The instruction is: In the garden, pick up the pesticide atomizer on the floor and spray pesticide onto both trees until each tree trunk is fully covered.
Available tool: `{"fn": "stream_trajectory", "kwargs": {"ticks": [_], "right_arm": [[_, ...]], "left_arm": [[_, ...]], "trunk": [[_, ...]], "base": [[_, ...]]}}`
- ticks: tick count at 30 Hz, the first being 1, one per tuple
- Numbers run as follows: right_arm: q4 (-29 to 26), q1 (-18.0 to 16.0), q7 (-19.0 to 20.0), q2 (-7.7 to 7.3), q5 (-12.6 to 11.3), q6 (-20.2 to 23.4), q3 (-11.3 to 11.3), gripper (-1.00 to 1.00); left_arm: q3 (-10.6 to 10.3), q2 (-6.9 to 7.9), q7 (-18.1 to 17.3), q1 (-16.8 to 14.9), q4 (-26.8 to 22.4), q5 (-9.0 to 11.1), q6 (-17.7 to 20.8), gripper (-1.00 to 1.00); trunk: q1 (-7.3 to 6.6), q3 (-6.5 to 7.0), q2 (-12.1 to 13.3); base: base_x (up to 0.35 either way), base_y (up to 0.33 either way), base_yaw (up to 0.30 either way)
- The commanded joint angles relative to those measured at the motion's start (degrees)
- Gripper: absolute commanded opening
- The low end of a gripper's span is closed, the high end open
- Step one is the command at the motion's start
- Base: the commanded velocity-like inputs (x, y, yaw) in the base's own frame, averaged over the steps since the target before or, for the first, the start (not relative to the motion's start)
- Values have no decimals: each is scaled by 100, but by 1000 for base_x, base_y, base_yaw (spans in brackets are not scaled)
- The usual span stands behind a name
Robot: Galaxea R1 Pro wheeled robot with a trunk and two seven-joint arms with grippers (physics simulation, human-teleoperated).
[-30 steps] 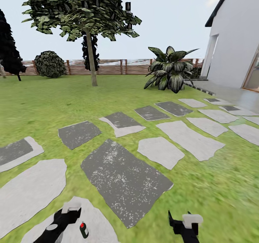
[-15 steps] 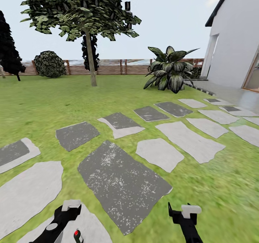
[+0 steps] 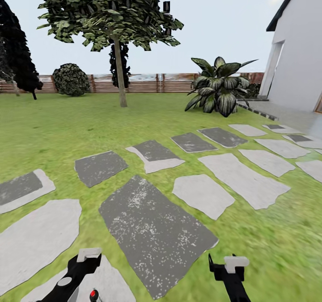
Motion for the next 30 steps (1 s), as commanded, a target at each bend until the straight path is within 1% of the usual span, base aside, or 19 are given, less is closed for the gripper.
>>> {"fn": "stream_trajectory", "kwargs": {"ticks": [1,6,11,18,21,26,30], "right_arm": [[8,-3,-34,-3,42,-9,2,100],[12,-3,-34,-8,42,-4,-6,100],[11,-3,-34,-9,42,-7,-3,100],[12,-3,-42,-9,42,-9,-16,100],[5,-3,-43,-9,37,-13,-17,100],[-9,-3,-50,-9,33,-8,-27,100],[-41,-3,-51,-9,33,-2,-41,100]], "left_arm": [[13,-4,3,-4,8,-4,-18,100],[25,-35,14,-4,40,3,-21,100],[24,-90,37,-1,29,4,-17,100],[31,-96,30,-3,53,11,-10,100],[26,-104,13,-4,65,12,-28,100],[15,-104,-1,-3,79,9,-37,100],[10,-109,-2,-3,93,6,-38,100]], "trunk": [[-1,-5,-2],[-1,-5,-2],[-1,-5,-2],[-1,-5,-2],[-1,-5,-2],[-1,-5,-2],[87,-77,-163]], "base": [[1,-1,36],[-46,-13,11],[-267,-125,16],[-284,-154,209],[-80,-48,130],[-12,-7,20],[-1,-1,2]]}}
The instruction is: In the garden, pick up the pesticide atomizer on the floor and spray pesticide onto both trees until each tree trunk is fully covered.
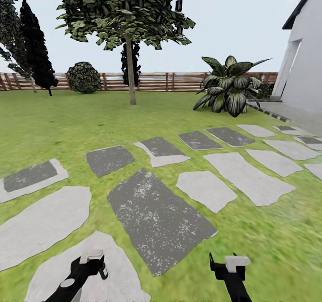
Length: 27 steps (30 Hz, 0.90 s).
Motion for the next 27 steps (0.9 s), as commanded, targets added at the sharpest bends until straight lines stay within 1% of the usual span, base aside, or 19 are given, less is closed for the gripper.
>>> {"fn": "stream_trajectory", "kwargs": {"ticks": [1,8,13,15,20,22,27], "right_arm": [[-1,-3,-29,0,41,-9,3,100],[-35,-3,-29,-2,32,-9,-1,100],[-230,-3,-35,-8,30,45,-12,100],[-362,-3,-37,-17,27,192,-21,100],[-864,-3,-38,-50,23,843,-27,100],[-999,-3,-32,-52,23,996,-27,100],[-1026,-3,-37,-53,23,1041,-27,100]], "left_arm": [[10,-2,4,-4,6,-5,-21,100],[-14,-2,3,-8,4,-23,-40,100],[-27,-9,11,-23,-37,-46,-103,100],[-30,-11,12,-34,-56,-49,-111,100],[-30,-5,12,-53,-70,-57,-116,100],[-29,-3,12,-57,-67,-58,-116,100],[-29,-3,12,-63,-66,-59,-124,100]], "trunk": [[21,-24,-44],[175,-195,-324],[285,-329,-525],[329,-384,-605],[439,-519,-806],[483,-574,-886],[592,-709,-1086]], "base": [[0,0,0],[0,0,0],[0,0,0],[0,0,0],[0,0,0],[0,0,0],[0,0,0]]}}
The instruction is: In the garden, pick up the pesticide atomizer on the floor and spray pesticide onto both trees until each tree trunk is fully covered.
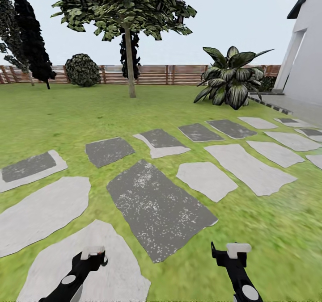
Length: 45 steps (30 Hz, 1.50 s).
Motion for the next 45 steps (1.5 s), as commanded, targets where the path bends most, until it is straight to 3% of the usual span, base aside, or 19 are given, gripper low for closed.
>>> {"fn": "stream_trajectory", "kwargs": {"ticks": [1,5,18,28,45], "right_arm": [[3,-3,-24,-1,39,-7,3,100],[3,-3,-24,-1,39,-4,3,100],[3,-3,-25,8,39,-4,7,100],[3,-3,-33,8,40,-4,12,100],[8,-3,-33,8,44,-4,12,100]], "left_arm": [[11,-2,5,-4,4,-10,-20,100],[11,-1,5,-5,5,-10,-20,100],[16,-1,5,-5,5,-10,-28,100],[29,-1,74,2,90,28,-761,100],[29,-1,75,-5,92,34,-794,100]], "trunk": [[21,-33,-44],[109,-141,-204],[143,-549,-221],[168,-862,-235],[212,-1395,-257]], "base": [[0,0,0],[0,0,0],[0,0,0],[0,0,0],[0,0,0]]}}
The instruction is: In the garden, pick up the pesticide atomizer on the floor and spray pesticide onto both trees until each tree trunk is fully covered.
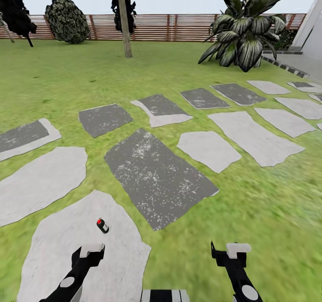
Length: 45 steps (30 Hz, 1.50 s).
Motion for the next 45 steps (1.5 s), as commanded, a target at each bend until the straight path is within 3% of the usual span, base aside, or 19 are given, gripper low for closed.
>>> {"fn": "stream_trajectory", "kwargs": {"ticks": [1,18,29,45], "right_arm": [[2,-2,-23,-1,39,-9,4,100],[6,-2,-29,-1,39,-12,5,100],[2,-2,-15,8,50,-26,20,100],[-1,-2,-14,17,51,-21,19,100]], "left_arm": [[6,-1,9,-3,4,-6,-19,100],[15,5,9,-3,4,4,-37,100],[23,7,9,5,-2,5,-63,100],[24,8,9,6,-4,7,-72,100]], "trunk": [[1,-36,-3],[45,-563,-26],[45,-572,-26],[45,-572,-26]], "base": [[0,0,0],[0,0,0],[14,0,0],[308,0,0]]}}
